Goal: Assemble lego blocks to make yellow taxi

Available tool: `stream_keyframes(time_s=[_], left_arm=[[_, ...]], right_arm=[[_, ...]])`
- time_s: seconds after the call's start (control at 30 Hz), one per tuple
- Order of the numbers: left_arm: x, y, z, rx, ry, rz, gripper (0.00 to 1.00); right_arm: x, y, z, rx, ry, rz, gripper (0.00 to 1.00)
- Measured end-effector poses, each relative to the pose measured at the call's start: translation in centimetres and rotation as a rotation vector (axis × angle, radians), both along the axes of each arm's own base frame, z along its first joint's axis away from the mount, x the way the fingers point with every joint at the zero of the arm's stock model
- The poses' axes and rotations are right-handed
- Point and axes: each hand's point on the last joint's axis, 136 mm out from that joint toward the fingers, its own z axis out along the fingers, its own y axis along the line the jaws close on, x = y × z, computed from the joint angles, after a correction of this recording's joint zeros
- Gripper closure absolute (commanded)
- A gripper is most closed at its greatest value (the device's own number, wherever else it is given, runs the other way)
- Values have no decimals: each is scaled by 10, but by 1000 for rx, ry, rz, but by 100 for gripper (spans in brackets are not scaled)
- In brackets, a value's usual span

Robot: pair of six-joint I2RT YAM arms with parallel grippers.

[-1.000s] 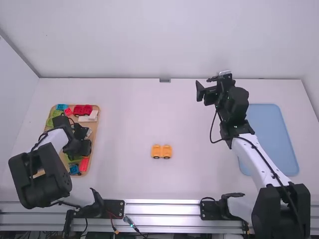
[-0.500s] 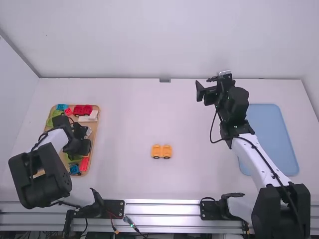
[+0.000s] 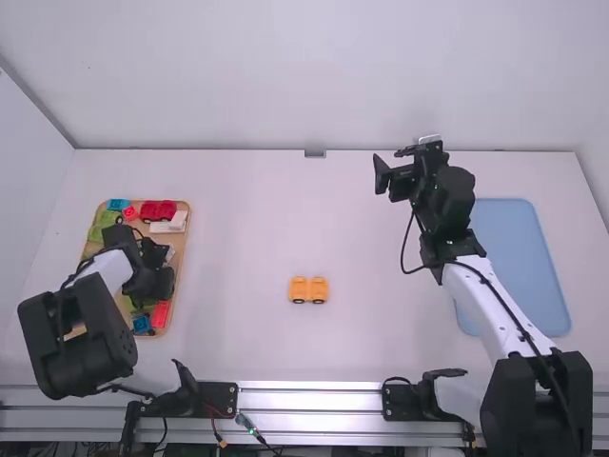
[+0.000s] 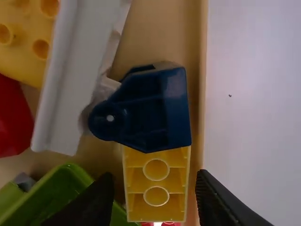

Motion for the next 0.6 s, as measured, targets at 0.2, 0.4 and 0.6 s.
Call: stream_keyframes(time_s=[0.2,0.4,0.6], left_arm=[[-1,-1,0,-6,4,20,55],[1,1,-1,0,-7,44,57],[-4,1,-7,12,-1,47,59]], right_arm=[[-1,4,4,7,-14,24,1],[-2,6,5,10,-19,38,1],[-2,7,5,8,-21,39,1]])
